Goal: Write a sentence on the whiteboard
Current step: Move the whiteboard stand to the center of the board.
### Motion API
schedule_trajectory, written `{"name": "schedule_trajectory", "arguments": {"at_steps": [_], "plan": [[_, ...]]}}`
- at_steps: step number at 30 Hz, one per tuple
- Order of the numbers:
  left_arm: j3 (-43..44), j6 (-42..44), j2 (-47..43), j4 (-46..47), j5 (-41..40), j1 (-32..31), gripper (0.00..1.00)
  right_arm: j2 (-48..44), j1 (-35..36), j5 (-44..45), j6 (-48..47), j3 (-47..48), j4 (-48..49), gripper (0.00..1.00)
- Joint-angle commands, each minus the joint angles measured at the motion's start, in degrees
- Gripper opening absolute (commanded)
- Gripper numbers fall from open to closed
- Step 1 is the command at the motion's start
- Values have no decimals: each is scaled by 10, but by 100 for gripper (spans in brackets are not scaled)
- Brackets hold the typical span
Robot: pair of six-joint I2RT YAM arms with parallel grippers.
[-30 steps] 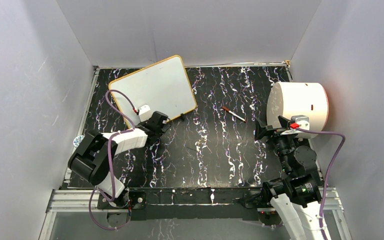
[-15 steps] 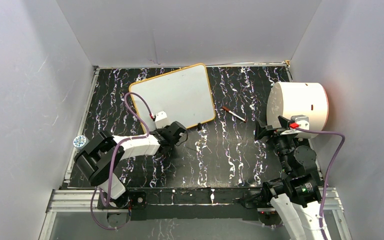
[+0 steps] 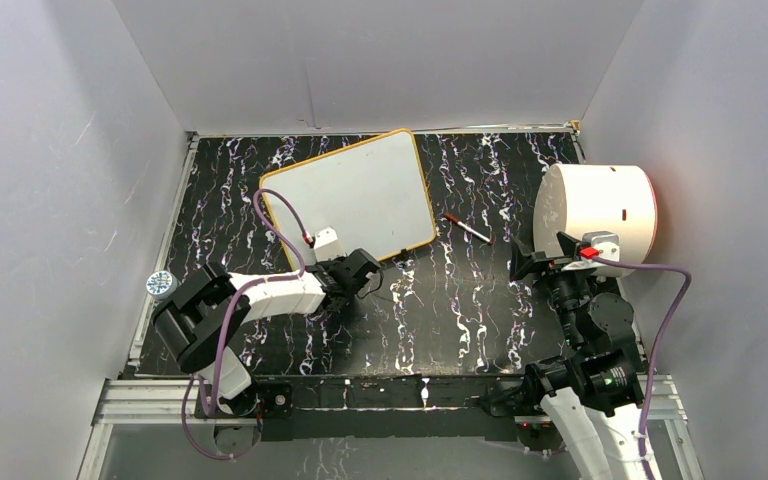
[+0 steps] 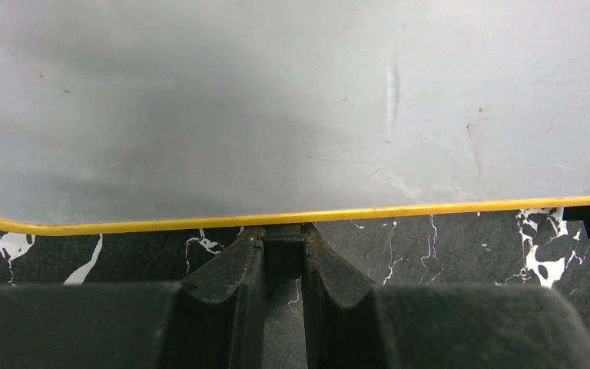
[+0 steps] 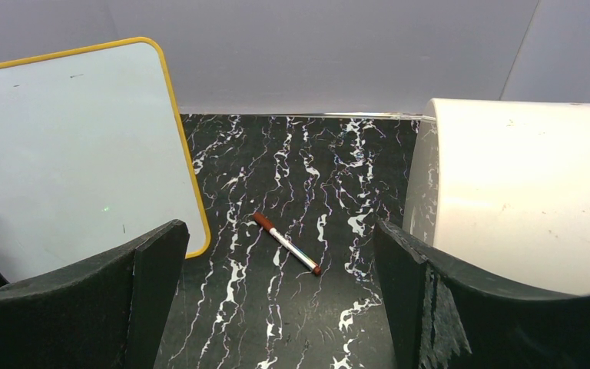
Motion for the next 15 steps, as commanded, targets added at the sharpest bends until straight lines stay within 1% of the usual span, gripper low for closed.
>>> {"name": "schedule_trajectory", "arguments": {"at_steps": [1, 4, 8, 11, 13, 15], "plan": [[-17, -37, 9, -71, 78, -21, 9, -9, 4, 4, -9, 17, 21, 99], [-13, -36, 6, -76, 75, -22, 11, -9, 3, 5, -9, 17, 20, 99], [-8, -35, -1, -90, 66, -24, 16, -10, 3, 4, -9, 17, 19, 99], [-7, -35, -9, -94, 66, -27, 21, -8, 3, 3, -9, 18, 19, 99], [-8, -36, -17, -96, 68, -28, 26, -7, 3, 3, -9, 18, 18, 99], [-9, -35, -26, -97, 71, -30, 28, -5, 4, 2, -9, 18, 18, 99]]}}
